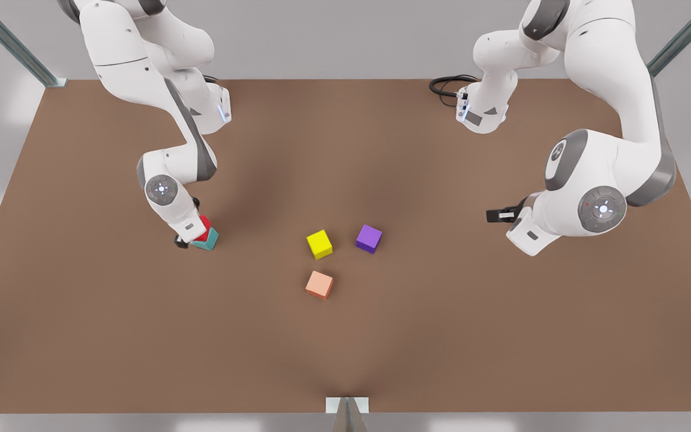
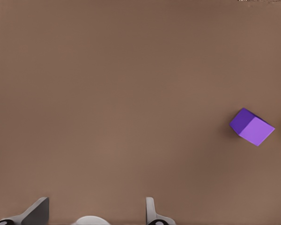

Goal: Pick up red wooden cube and pass to hand red wooden cube and place in blue wooden cube

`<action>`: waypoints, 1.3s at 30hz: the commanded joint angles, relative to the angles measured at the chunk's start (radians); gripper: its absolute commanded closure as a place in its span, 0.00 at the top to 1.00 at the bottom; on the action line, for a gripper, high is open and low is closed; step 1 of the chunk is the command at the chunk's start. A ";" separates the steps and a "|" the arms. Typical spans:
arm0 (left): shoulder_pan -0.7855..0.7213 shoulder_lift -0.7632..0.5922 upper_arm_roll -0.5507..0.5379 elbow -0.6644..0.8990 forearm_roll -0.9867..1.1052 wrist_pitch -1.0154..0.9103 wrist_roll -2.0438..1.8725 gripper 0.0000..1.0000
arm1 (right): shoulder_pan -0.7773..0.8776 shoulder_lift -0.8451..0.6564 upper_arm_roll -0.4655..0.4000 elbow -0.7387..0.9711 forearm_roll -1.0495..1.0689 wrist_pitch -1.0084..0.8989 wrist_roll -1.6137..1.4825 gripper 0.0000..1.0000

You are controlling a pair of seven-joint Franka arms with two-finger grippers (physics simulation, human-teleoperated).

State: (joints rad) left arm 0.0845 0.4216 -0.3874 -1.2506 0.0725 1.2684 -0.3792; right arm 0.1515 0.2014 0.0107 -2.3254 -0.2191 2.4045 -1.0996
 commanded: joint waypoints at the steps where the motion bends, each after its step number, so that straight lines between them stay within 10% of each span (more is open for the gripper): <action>1: -0.002 -0.001 -0.001 0.000 0.001 -0.004 -0.115 1.00 | 0.000 0.000 0.000 0.001 0.000 0.008 0.150 1.00; 18: -0.028 0.002 -0.014 0.013 -0.016 -0.031 -0.233 1.00 | 0.005 -0.082 0.012 0.035 0.150 -0.177 0.139 1.00; 28: -0.028 0.002 -0.014 0.013 -0.016 -0.031 -0.233 1.00 | -0.046 0.208 -0.127 0.716 0.291 -0.715 1.164 1.00; 39: -0.026 0.002 -0.014 0.013 -0.014 -0.031 -0.231 1.00 | -0.061 -0.053 -0.153 0.801 0.222 -0.921 0.968 1.00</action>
State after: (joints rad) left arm 0.0584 0.4247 -0.4012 -1.2383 0.0576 1.2388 -0.5833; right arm 0.0896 0.1457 -0.1408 -1.5291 0.0130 1.5740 -0.4392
